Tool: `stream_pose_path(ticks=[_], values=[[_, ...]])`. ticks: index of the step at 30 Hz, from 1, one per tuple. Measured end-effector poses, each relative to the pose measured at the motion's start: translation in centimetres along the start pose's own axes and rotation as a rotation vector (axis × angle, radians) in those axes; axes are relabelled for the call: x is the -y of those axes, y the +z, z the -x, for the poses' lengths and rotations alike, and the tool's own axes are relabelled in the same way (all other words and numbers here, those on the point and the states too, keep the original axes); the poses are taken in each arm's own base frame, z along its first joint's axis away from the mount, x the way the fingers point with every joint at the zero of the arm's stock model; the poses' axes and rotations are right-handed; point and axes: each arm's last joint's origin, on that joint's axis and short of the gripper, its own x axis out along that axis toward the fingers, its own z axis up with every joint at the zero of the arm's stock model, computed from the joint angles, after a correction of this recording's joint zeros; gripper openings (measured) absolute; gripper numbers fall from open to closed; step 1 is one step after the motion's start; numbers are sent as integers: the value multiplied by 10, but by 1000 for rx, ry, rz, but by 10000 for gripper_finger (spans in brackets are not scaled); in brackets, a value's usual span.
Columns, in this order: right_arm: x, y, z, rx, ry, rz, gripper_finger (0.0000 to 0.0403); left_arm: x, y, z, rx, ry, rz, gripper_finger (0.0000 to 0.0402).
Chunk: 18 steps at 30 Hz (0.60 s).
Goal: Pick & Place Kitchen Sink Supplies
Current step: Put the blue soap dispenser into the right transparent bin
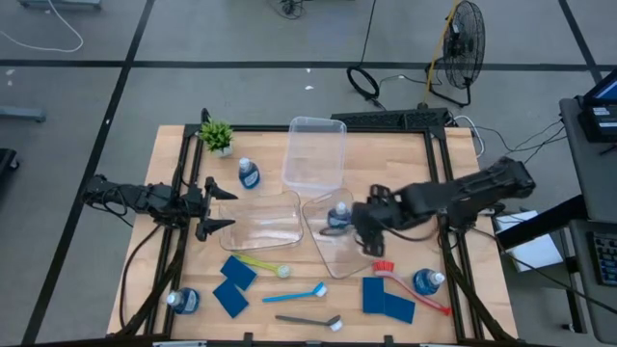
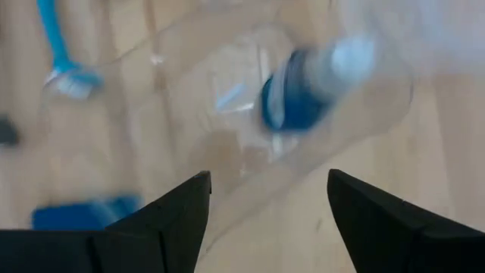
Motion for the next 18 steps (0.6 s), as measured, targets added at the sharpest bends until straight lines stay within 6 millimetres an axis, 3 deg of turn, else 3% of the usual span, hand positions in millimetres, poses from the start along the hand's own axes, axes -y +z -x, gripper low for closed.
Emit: stream_pose_path(ticks=[4, 8, 14, 18], values=[[-14, -23, 17, -99, 89, -187, 267, 0, 0, 0, 0, 0, 0, 361], [-25, -49, 32, -361, 167, -461, 281, 0, 0, 0, 0, 0, 0, 361], [-40, -88, 48, -698, 26, -722, 280, 0, 0, 0, 0, 0, 0, 361], [-46, -95, 51, -714, -17, -780, 275, 0, 0, 0, 0, 0, 0, 361]])
